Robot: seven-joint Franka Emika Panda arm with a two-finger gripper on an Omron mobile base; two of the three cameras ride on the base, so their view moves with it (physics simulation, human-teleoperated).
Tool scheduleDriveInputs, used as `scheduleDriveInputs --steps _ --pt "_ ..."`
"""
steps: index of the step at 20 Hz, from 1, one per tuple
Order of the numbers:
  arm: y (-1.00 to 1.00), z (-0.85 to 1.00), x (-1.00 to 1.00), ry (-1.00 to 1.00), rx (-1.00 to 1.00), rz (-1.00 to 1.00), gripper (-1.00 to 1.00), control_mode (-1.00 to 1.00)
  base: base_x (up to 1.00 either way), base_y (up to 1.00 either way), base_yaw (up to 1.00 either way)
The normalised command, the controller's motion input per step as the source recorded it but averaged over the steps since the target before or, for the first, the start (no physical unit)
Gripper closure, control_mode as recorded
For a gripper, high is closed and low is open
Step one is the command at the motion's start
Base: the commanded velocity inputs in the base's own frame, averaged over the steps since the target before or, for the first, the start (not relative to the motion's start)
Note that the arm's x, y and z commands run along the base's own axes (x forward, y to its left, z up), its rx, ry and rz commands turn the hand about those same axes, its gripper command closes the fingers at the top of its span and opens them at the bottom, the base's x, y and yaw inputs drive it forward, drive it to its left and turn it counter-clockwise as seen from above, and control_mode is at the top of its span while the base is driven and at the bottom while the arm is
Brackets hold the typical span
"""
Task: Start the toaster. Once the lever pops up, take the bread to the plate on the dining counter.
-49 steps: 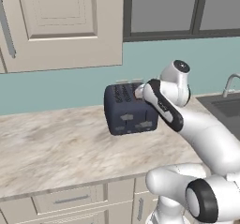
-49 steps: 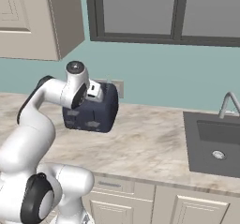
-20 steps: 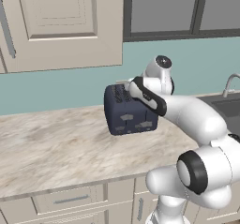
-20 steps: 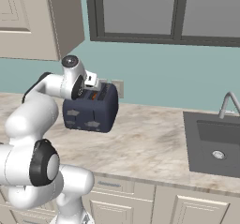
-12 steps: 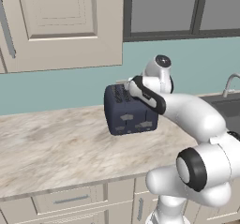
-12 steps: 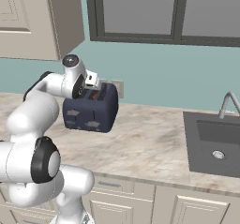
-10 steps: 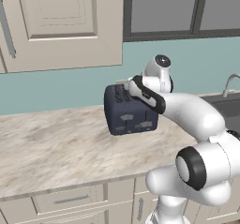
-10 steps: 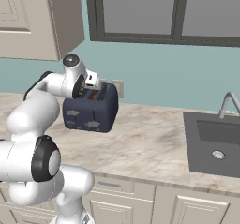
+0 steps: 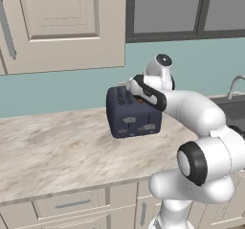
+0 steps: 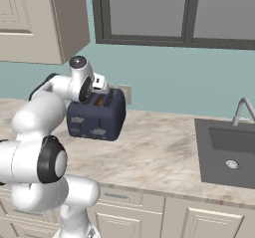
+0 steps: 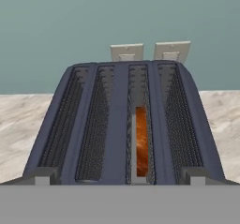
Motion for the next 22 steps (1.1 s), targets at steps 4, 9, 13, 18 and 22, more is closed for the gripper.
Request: scheduleDriveInputs --steps 4,9,13,18,22 --pt "0.00 0.00 0.16 0.03 0.00 0.00 -1.00 -1.00 0.00 0.00 0.00" --pt "0.00 -0.01 0.08 0.03 0.00 0.00 -1.00 -1.00 0.00 0.00 0.00" --pt "0.00 -0.02 0.04 0.01 0.00 0.00 -1.00 -1.00 0.00 0.00 0.00" --pt "0.00 0.00 0.04 0.00 0.00 0.00 -1.00 -1.00 0.00 0.00 0.00" --pt "0.00 0.00 0.10 0.00 0.00 0.00 -1.00 -1.00 0.00 0.00 0.00"
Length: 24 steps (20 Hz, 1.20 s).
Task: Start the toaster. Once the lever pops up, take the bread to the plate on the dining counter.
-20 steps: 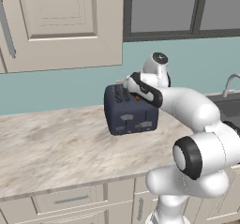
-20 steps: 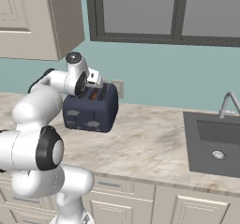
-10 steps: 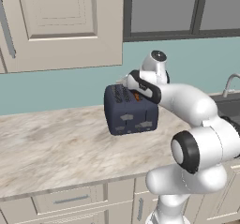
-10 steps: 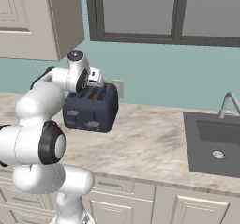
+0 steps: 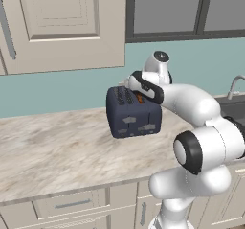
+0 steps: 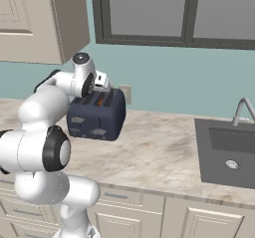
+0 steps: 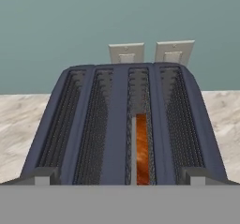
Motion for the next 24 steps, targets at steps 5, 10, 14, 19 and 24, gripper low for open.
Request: scheduleDriveInputs --steps 5,10,14,19,24 --pt "-0.03 -0.07 0.08 0.00 0.01 0.00 -1.00 -1.00 0.00 0.00 0.00" --pt "-0.16 -0.08 0.01 0.00 0.04 0.00 -1.00 -1.00 0.00 0.00 0.00" --pt "-0.19 -0.07 0.01 0.00 0.03 0.00 -1.00 -1.00 0.00 0.00 0.00" --pt "-0.08 0.00 0.05 0.00 0.02 0.00 -1.00 -1.00 0.00 0.00 0.00" --pt "-0.01 0.00 0.17 0.00 0.00 0.00 -1.00 -1.00 0.00 0.00 0.00"
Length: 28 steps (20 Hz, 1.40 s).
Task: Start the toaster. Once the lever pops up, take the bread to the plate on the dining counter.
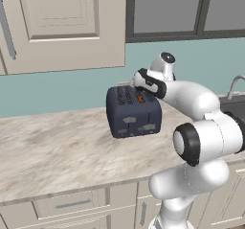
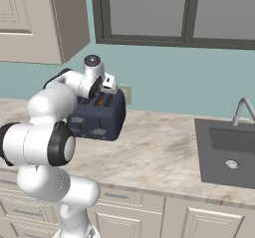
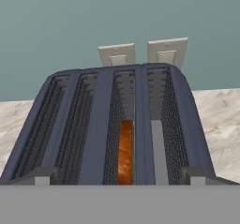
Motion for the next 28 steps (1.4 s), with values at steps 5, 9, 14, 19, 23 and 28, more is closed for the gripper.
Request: scheduleDriveInputs --steps 5,9,14,19,23,28 --pt "0.00 -0.05 0.17 0.02 0.00 0.00 -1.00 -1.00 0.00 0.00 0.00" --pt "0.00 -0.12 0.08 0.05 0.00 -0.01 -1.00 -1.00 0.00 0.00 0.00" --pt "0.00 -0.10 0.01 0.03 0.00 -0.05 -1.00 -1.00 0.00 0.00 0.00" --pt "0.00 -0.01 0.00 0.00 0.00 -0.05 -1.00 -1.00 0.00 0.00 0.00" --pt "0.01 0.00 0.00 0.00 0.00 -0.02 -1.00 -1.00 0.00 0.00 0.00" --pt "0.00 0.00 0.00 0.00 0.00 0.00 -1.00 -1.00 0.00 0.00 0.00"
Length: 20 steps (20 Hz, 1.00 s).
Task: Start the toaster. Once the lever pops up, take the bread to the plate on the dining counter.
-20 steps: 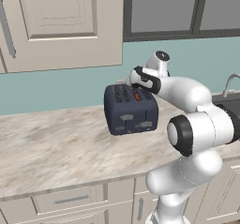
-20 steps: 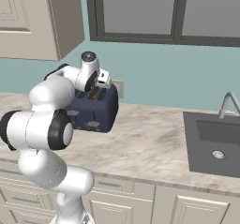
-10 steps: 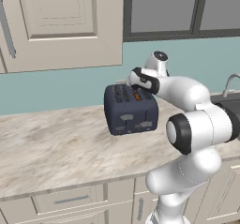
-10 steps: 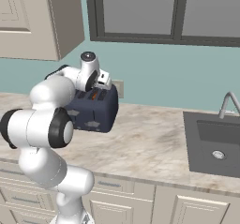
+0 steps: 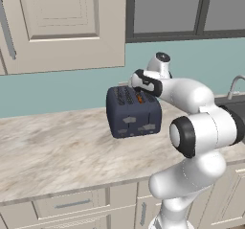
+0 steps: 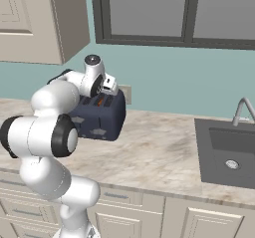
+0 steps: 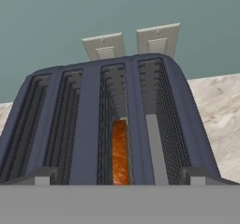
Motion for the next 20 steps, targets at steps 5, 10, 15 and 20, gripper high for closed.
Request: scheduleDriveInputs --steps 5,10,15,20 --pt "0.00 0.00 0.00 0.00 0.00 0.00 -1.00 -1.00 0.00 0.00 0.00" --pt "0.00 0.00 0.00 0.00 0.00 0.00 -1.00 -1.00 0.00 0.00 0.00" --pt "0.00 -0.01 0.00 -0.03 0.00 0.00 -1.00 -1.00 0.00 0.00 0.00" --pt "0.00 0.00 0.00 0.00 0.00 0.00 -1.00 -1.00 0.00 0.00 0.00"
